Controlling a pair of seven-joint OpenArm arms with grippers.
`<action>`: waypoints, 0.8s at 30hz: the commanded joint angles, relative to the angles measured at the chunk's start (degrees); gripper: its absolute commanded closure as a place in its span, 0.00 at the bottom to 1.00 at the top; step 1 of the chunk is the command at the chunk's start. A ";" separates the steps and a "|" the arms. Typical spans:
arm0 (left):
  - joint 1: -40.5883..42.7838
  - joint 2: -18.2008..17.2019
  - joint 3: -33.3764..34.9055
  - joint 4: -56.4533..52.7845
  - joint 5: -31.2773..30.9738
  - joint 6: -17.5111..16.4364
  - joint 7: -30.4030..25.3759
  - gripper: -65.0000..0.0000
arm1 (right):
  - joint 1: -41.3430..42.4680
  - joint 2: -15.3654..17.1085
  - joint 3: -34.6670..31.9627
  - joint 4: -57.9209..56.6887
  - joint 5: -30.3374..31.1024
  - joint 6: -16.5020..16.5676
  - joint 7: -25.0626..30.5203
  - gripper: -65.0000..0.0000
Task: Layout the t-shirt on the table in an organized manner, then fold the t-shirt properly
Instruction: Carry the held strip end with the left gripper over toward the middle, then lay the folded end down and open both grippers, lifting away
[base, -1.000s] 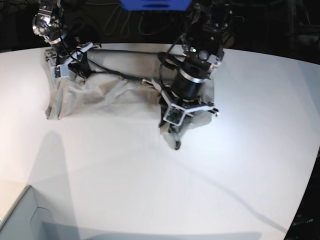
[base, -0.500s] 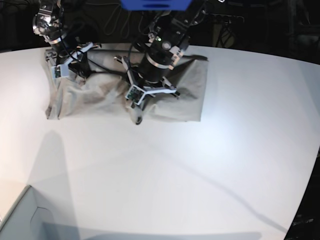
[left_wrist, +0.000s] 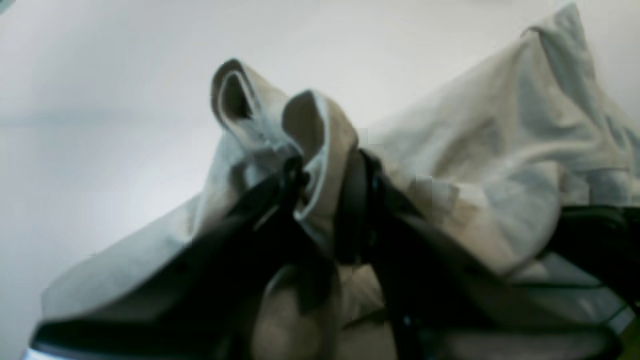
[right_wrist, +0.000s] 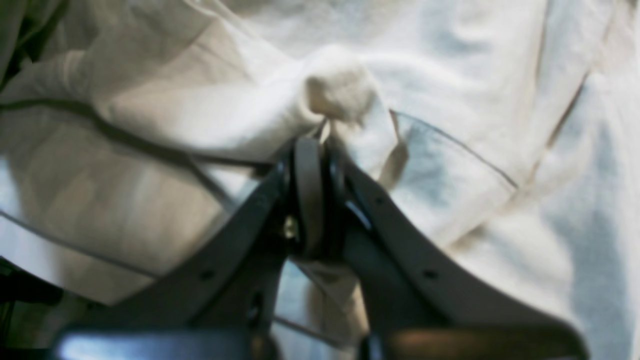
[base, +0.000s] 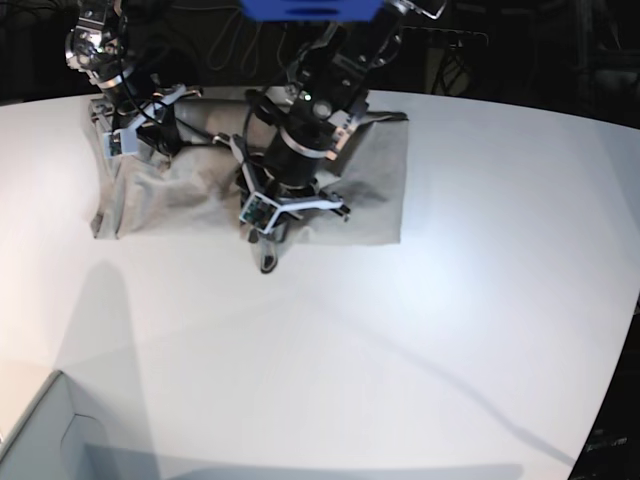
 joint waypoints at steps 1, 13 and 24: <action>-0.14 0.92 0.30 1.01 -0.12 -0.04 -1.55 0.84 | -0.06 0.39 0.11 0.48 0.03 0.84 0.24 1.00; -1.19 0.92 0.30 -2.86 -0.12 -0.13 -1.28 0.65 | -0.06 0.48 0.11 0.65 0.03 0.84 0.24 1.00; 1.36 -2.41 4.61 12.53 -0.12 -0.13 -1.46 0.45 | -0.06 0.39 0.11 0.65 0.03 0.84 0.24 1.00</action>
